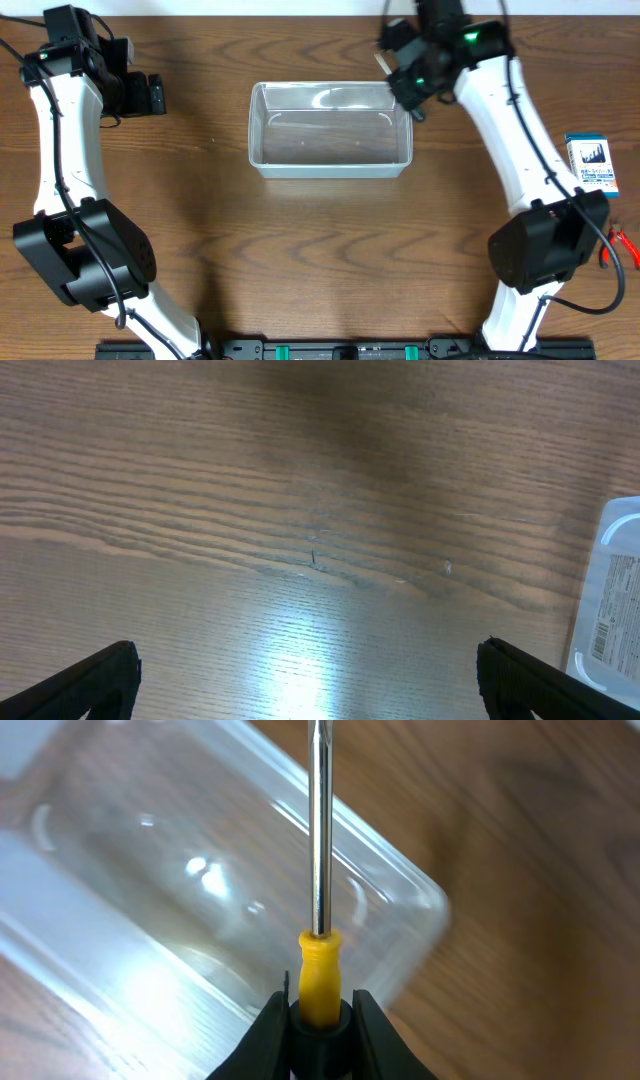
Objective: Pack container
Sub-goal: 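Carry the screwdriver left over the clear box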
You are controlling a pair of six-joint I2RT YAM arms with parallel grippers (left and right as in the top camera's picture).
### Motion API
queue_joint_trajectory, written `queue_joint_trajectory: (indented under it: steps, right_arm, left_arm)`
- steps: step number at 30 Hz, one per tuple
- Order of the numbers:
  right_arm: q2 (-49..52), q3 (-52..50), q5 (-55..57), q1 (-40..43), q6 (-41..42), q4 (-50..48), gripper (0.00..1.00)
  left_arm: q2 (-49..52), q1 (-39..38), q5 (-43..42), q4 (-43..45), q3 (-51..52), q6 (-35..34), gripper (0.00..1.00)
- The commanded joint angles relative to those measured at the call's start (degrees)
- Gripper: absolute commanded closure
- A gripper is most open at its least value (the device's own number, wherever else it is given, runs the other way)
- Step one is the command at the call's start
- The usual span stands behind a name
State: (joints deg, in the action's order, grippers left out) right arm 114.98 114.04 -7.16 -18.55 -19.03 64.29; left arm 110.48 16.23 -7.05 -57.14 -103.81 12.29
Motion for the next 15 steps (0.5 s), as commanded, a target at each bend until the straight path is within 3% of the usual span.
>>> queue_joint_trajectory:
  steps: [1,15]
  right_arm:
    - [0.3,1.2,-0.8,-4.1,-6.3,-0.4,0.99]
    - [1.1,0.5,-0.9,-9.6,-13.2,-2.1,0.99]
  left_arm:
    - [0.4,0.1,0.7,-0.2,0.4,0.5,0.02]
    - [0.4,0.1,0.7,-0.2,0.4,0.5,0.02]
